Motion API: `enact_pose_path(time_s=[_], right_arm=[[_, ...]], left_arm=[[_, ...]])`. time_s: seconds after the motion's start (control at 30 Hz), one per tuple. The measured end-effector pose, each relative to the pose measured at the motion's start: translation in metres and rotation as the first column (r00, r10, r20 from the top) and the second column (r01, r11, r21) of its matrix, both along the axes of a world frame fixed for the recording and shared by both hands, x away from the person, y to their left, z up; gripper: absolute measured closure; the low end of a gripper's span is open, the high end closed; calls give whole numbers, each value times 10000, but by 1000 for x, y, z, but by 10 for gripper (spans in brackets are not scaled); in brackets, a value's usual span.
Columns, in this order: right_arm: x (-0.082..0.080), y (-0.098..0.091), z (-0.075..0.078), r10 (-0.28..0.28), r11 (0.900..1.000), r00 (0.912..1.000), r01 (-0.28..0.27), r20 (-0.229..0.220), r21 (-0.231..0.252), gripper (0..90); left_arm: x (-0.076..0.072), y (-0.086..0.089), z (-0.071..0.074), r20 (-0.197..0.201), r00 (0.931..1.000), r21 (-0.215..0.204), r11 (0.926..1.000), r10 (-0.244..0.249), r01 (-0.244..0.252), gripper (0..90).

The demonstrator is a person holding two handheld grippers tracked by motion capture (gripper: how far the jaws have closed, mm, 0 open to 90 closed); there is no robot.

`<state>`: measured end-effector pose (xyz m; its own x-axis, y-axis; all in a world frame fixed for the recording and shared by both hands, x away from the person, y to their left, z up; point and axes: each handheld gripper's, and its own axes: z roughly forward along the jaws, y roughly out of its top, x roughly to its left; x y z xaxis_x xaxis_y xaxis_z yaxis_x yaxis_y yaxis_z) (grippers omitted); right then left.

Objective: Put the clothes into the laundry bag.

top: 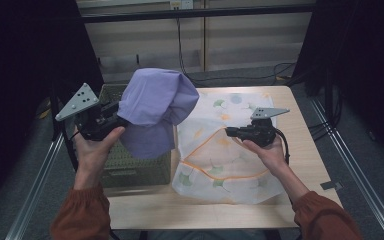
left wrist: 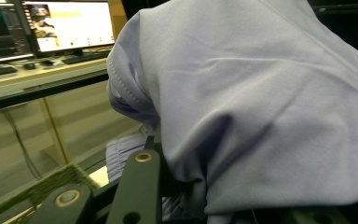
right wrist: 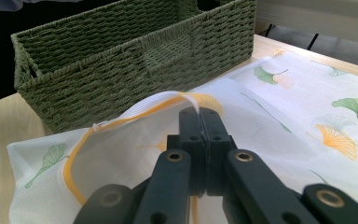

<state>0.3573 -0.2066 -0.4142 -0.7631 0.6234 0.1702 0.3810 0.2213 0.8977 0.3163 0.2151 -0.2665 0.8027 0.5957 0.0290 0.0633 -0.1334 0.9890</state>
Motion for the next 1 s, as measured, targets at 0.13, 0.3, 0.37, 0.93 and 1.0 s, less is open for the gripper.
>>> enact_pose_path(time_s=[0.13,0.3,0.37,0.93,1.0], right_arm=[[0,0,0,10,10000,10000,-10,17,17,900],[0,0,0,15,10000,10000,-15,7,24,900],[0,1,0,34,10000,10000,-34,-14,15,900],[0,3,0,98,9999,9999,-98,25,-38,900],[0,3,0,113,9999,9999,-113,20,-33,900]], left_arm=[[-2,-7,0,15,9998,123,9998,-182,182,708],[-2,-16,-3,-126,9993,92,9994,-343,344,707],[-2,-20,-4,-159,9992,218,9991,-369,372,707],[-3,-47,-13,-382,9937,511,9929,-1058,1077,698],[-4,-52,-12,-439,9932,582,9922,-1081,1106,698]])
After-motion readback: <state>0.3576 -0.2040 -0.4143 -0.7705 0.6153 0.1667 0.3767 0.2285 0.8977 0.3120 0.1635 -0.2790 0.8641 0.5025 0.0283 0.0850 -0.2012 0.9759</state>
